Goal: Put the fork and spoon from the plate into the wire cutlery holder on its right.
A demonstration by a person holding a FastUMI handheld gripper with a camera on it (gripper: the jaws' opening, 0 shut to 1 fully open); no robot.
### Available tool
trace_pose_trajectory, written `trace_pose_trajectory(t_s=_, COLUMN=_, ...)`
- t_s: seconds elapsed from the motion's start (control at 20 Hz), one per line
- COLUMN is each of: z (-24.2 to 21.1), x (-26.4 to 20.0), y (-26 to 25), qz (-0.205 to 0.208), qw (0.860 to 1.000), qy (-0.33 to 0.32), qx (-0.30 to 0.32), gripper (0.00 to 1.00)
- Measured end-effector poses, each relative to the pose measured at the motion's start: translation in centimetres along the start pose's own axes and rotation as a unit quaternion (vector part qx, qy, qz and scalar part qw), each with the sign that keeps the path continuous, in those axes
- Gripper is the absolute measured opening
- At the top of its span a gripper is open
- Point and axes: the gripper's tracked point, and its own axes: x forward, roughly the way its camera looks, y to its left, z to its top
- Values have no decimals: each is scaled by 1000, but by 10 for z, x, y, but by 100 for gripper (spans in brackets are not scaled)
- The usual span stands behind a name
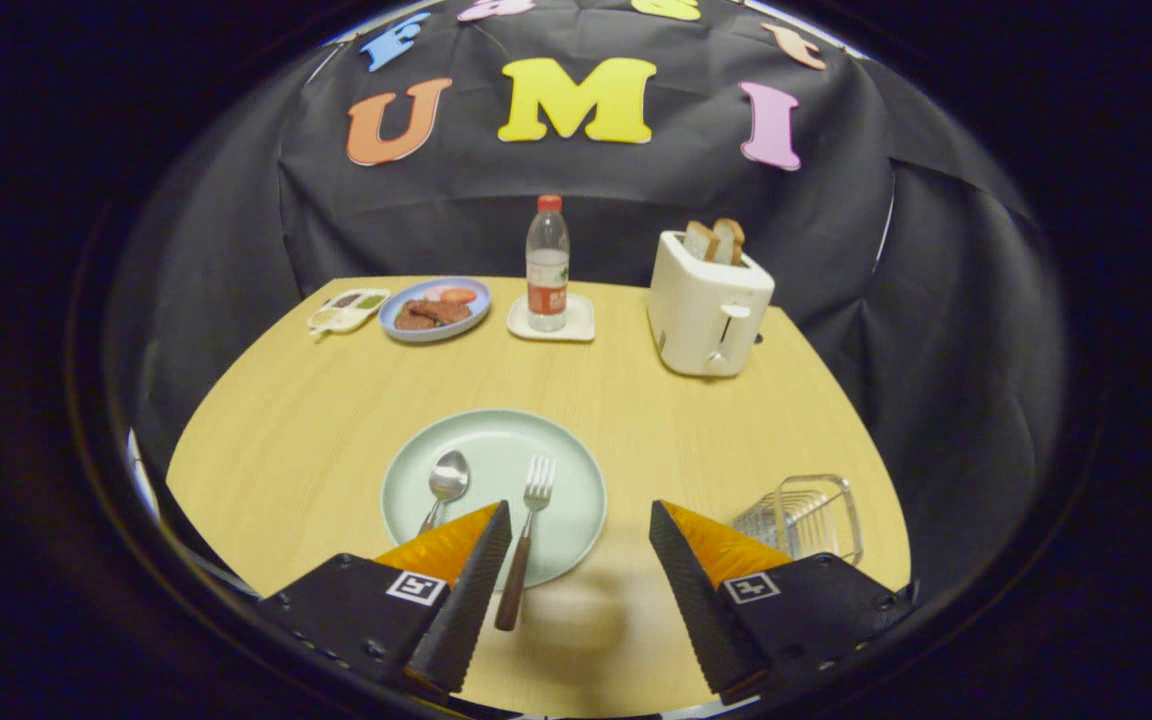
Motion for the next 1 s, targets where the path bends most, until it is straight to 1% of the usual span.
trace_pose_trajectory(t_s=0.1, z=-10, x=12, y=11, qz=6, qw=1000, qy=24, qx=13, gripper=85)
trace_pose_trajectory(t_s=0.2, z=-18, x=25, y=15, qz=-7, qw=999, qy=41, qx=8, gripper=84)
trace_pose_trajectory(t_s=0.25, z=-21, x=30, y=21, qz=-2, qw=999, qy=54, qx=10, gripper=80)
trace_pose_trajectory(t_s=0.3, z=-27, x=38, y=26, qz=0, qw=998, qy=67, qx=13, gripper=70)
trace_pose_trajectory(t_s=0.4, z=-38, x=50, y=34, qz=6, qw=995, qy=100, qx=28, gripper=62)
trace_pose_trajectory(t_s=0.65, z=-54, x=74, y=32, qz=-14, qw=987, qy=147, qx=59, gripper=44)
trace_pose_trajectory(t_s=0.7, z=-53, x=74, y=32, qz=-16, qw=987, qy=150, qx=57, gripper=32)
trace_pose_trajectory(t_s=0.75, z=-53, x=75, y=33, qz=-19, qw=987, qy=150, qx=55, gripper=30)
trace_pose_trajectory(t_s=0.85, z=-54, x=75, y=35, qz=-19, qw=987, qy=151, qx=54, gripper=29)
trace_pose_trajectory(t_s=0.9, z=-59, x=77, y=33, qz=-30, qw=986, qy=158, qx=51, gripper=23)
trace_pose_trajectory(t_s=1.0, z=-58, x=75, y=34, qz=-24, qw=986, qy=154, qx=51, gripper=12)
